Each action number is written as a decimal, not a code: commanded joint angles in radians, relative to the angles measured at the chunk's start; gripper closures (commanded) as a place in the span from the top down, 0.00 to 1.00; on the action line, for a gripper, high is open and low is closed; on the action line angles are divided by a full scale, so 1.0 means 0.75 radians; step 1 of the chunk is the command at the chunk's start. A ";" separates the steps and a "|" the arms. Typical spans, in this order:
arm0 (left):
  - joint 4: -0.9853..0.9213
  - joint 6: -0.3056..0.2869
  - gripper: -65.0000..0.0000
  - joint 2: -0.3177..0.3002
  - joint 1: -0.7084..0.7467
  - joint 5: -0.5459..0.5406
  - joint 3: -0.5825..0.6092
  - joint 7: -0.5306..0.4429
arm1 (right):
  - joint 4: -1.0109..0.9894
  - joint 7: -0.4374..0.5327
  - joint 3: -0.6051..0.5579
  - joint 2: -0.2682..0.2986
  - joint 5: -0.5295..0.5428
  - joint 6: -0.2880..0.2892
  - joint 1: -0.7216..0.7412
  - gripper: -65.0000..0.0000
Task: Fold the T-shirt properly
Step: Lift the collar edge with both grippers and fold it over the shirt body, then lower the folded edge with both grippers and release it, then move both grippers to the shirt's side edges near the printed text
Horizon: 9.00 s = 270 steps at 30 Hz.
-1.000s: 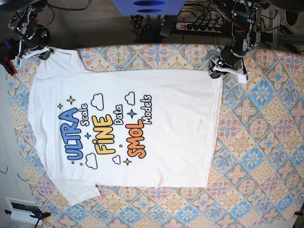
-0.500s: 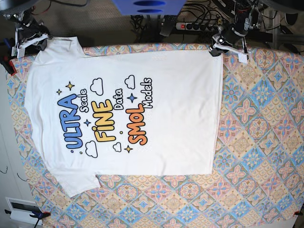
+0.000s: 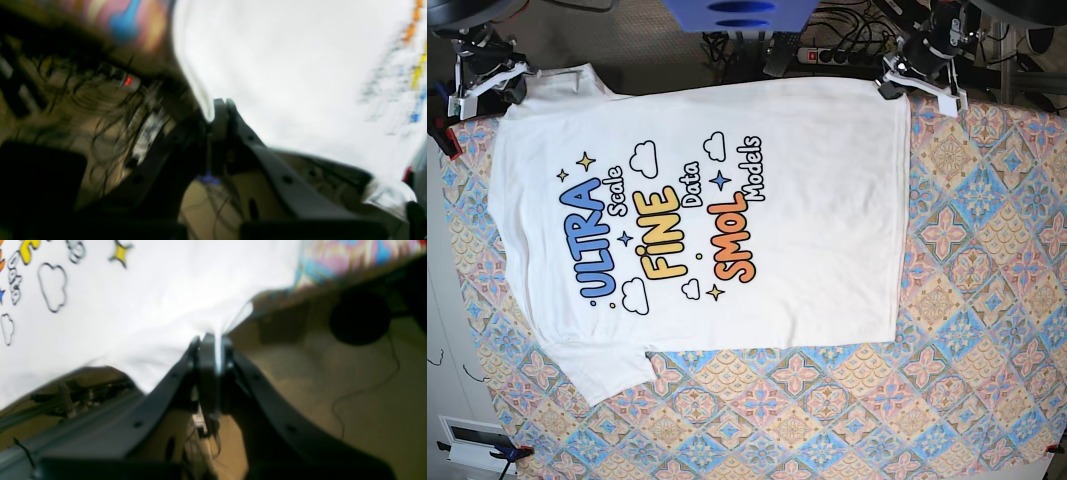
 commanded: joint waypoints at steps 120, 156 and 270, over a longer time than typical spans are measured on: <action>-0.378 -0.003 0.00 0.064 -0.537 -0.004 0.057 0.075 | -0.938 -0.008 0.098 0.029 -0.294 0.000 0.973 0.03; -0.351 -0.007 0.00 -0.047 -0.186 -0.010 0.057 0.073 | -0.594 -0.016 0.094 0.021 -0.284 0.008 0.545 0.00; -1.141 -0.011 0.48 0.129 -1.440 0.685 0.374 -0.112 | -0.737 -0.032 -0.201 0.126 -0.527 0.008 1.249 0.39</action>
